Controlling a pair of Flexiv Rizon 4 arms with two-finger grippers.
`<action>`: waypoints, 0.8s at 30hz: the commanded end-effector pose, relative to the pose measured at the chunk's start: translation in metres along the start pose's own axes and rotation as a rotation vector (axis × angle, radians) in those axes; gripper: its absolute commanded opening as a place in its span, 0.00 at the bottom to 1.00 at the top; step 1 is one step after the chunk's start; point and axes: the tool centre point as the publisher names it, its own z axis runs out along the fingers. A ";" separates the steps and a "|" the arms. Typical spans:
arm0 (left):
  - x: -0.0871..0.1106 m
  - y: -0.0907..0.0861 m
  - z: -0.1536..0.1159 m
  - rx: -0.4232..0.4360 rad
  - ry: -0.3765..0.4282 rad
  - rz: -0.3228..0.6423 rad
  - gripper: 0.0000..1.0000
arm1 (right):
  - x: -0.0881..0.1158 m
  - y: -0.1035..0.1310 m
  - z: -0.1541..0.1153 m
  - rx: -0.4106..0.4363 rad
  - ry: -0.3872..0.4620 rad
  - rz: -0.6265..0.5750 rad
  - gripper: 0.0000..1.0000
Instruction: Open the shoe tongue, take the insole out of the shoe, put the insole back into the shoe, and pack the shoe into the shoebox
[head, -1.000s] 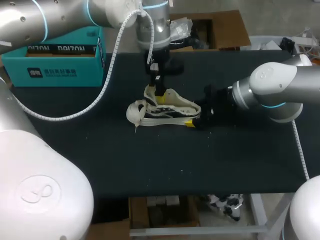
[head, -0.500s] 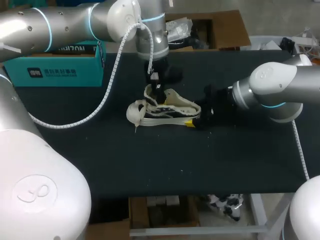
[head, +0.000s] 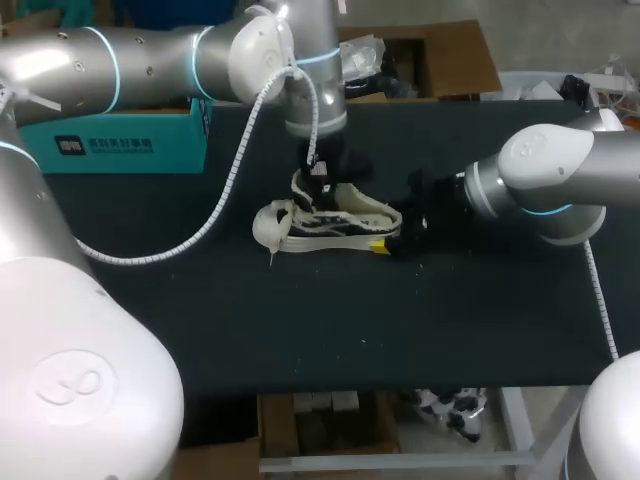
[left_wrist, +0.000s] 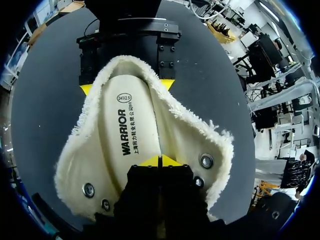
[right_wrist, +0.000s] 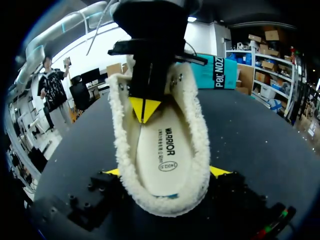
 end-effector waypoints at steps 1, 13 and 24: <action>0.004 -0.003 0.010 -0.018 -0.009 -0.004 0.00 | -0.004 -0.007 0.006 -0.004 0.001 0.000 0.00; 0.003 0.003 0.033 -0.042 -0.046 -0.027 0.11 | -0.004 -0.007 0.006 -0.004 0.001 0.000 0.00; 0.000 0.005 0.047 -0.066 -0.112 -0.033 0.25 | -0.004 -0.007 0.006 -0.004 0.001 0.000 0.00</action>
